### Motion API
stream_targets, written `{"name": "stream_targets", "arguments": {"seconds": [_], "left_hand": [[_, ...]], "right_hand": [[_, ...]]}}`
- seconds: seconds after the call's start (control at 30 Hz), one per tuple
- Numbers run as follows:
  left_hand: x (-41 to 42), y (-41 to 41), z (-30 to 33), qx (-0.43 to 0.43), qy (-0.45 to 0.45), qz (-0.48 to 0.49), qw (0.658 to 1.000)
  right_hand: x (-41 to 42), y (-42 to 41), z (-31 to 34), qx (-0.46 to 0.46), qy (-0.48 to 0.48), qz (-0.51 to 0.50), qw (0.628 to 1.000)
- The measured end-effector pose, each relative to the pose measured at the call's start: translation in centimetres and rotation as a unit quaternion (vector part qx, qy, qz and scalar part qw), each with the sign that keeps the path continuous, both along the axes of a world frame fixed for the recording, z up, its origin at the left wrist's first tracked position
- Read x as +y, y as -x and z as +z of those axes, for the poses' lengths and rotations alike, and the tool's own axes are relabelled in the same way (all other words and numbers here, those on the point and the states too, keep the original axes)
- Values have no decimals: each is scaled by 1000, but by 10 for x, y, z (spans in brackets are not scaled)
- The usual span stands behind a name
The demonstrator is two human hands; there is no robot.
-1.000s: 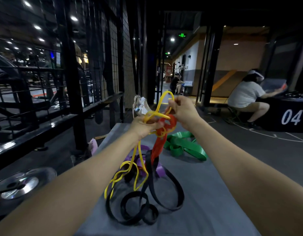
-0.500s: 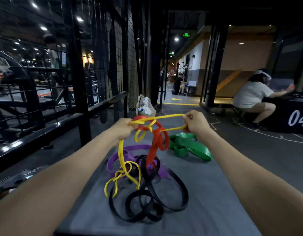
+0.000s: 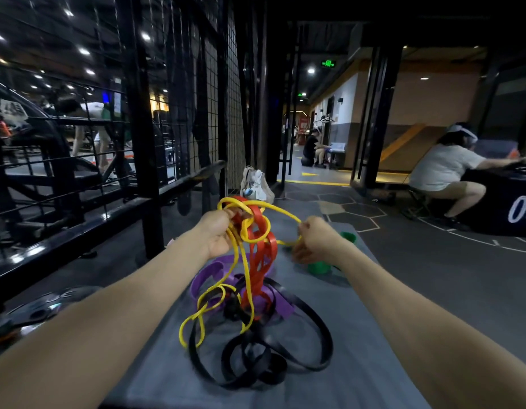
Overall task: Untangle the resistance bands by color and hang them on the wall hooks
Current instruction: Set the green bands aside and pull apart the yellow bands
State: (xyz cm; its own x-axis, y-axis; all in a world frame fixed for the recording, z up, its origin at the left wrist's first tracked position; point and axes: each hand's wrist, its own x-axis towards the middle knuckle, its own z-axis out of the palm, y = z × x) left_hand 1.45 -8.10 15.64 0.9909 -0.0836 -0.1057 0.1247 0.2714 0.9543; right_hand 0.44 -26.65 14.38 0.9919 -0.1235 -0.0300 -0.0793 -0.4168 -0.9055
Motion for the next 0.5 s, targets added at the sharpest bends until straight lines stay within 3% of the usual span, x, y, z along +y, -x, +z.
{"name": "stream_targets", "arguments": {"seconds": [0.13, 0.27, 0.5], "left_hand": [[-5, 4, 1, 12, 5, -11, 1000], [-3, 3, -1, 21, -6, -22, 1000], [10, 1, 6, 21, -102, -2, 995]], "right_hand": [[18, 5, -16, 72, -72, 71, 992], [25, 1, -16, 103, -217, 117, 964], [16, 2, -1, 61, -289, 109, 949]]}}
